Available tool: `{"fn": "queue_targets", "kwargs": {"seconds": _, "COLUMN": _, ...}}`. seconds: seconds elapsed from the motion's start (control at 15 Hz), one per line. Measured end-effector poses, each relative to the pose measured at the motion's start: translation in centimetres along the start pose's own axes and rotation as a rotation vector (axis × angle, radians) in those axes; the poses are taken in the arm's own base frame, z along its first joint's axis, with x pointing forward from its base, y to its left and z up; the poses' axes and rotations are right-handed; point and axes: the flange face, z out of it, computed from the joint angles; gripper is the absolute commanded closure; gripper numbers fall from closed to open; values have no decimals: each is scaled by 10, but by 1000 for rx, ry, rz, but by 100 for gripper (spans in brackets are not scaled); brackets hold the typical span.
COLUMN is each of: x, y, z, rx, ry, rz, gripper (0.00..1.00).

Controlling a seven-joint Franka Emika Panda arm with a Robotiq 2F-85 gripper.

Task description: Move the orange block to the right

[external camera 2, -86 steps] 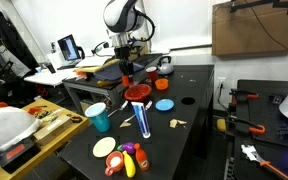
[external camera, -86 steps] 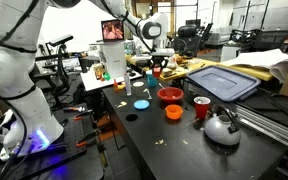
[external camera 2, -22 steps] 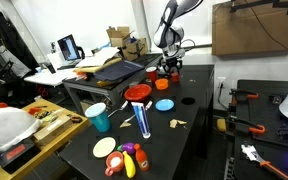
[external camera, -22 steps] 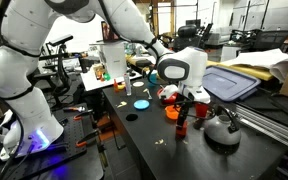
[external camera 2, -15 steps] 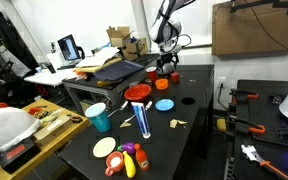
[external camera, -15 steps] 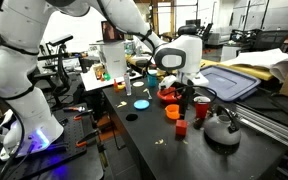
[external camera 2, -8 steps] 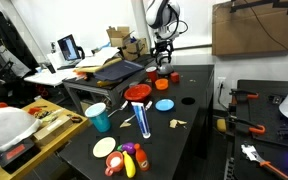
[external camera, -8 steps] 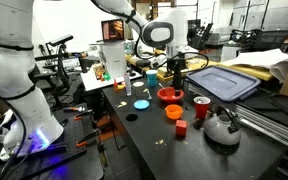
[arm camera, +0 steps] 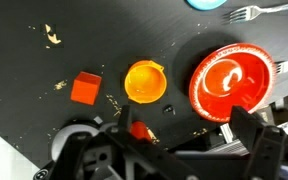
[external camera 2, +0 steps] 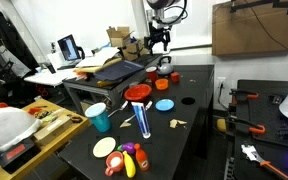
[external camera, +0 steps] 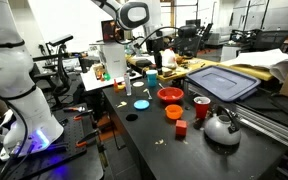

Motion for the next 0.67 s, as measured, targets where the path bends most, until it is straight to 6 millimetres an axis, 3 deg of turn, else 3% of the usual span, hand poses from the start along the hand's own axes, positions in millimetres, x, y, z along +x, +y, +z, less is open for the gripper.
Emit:
{"fn": "queue_targets", "kwargs": {"seconds": 0.33, "x": -69, "y": -43, "z": -47, "rx": 48, "ry": 23, "rz": -178, "gripper": 0}}
{"fn": "queue_targets", "kwargs": {"seconds": 0.67, "x": -115, "y": -56, "z": -93, "rx": 50, "ry": 22, "rz": -348, "gripper": 0}}
